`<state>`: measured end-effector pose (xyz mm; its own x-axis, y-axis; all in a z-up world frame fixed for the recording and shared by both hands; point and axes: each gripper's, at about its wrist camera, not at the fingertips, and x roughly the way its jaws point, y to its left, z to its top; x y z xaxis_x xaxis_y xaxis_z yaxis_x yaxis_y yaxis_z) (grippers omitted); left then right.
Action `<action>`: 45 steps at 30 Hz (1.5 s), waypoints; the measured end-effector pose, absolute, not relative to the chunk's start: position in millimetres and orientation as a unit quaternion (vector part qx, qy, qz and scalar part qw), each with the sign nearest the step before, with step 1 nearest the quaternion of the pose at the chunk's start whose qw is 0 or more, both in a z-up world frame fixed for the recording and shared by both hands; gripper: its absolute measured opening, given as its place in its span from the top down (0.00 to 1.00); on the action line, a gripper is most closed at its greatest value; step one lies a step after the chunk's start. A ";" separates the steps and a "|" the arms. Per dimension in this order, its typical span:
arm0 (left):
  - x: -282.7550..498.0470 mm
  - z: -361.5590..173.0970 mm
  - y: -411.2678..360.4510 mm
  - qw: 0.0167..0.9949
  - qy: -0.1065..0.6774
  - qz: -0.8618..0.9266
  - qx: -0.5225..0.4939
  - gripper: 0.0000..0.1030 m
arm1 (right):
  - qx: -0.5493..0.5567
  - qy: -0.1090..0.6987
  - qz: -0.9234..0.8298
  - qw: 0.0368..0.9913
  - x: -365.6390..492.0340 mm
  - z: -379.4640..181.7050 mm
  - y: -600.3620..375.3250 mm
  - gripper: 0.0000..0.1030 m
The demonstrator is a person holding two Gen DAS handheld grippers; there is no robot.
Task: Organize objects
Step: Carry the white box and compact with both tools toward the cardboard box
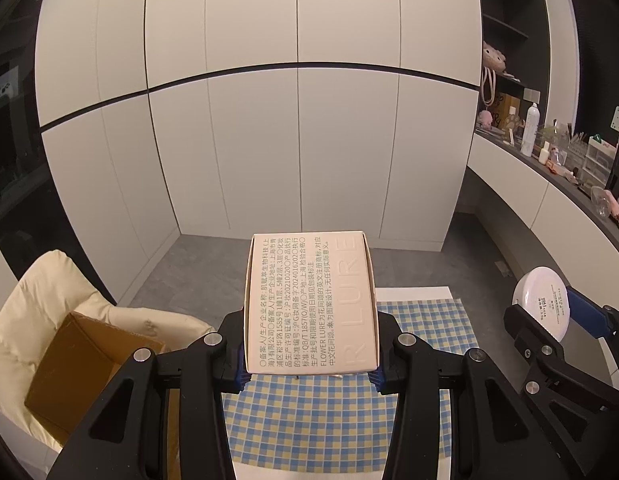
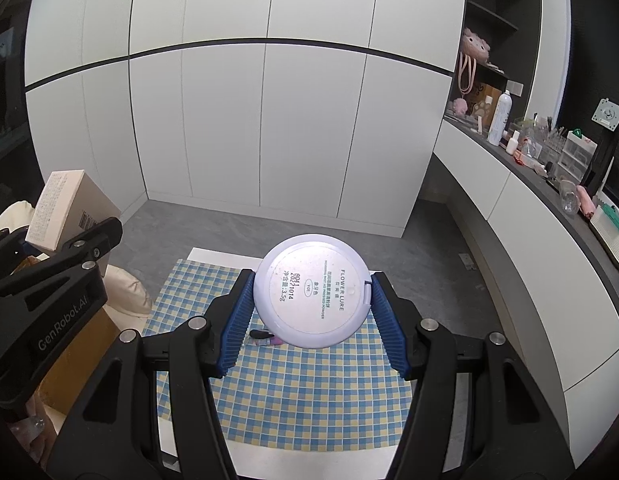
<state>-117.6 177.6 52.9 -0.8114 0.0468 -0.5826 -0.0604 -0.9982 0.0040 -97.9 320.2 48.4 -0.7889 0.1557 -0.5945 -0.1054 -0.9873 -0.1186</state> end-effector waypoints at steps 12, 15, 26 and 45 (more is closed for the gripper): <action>-80.4 32.1 154.8 0.019 0.002 0.947 -0.321 0.57 | -0.338 -0.028 0.938 0.069 -73.1 37.4 310.9 0.42; -68.5 27.3 147.6 0.017 -0.004 0.945 -0.325 0.57 | -0.343 -0.014 0.937 0.066 -58.7 31.9 315.1 0.42; -19.1 22.8 133.0 0.030 0.007 0.947 -0.320 0.57 | -0.336 -0.001 0.940 0.056 2.8 24.7 314.2 0.42; 40.4 -34.5 103.3 0.019 0.018 0.926 -0.376 0.57 | -0.386 0.013 0.922 0.041 83.2 -25.2 316.3 0.42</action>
<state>40.4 103.3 -34.5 -0.7158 0.0219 -0.6980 -0.0495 -0.9986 0.0193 83.2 316.3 -25.2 -0.6987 0.0648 -0.7124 -0.0845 -0.9964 -0.0077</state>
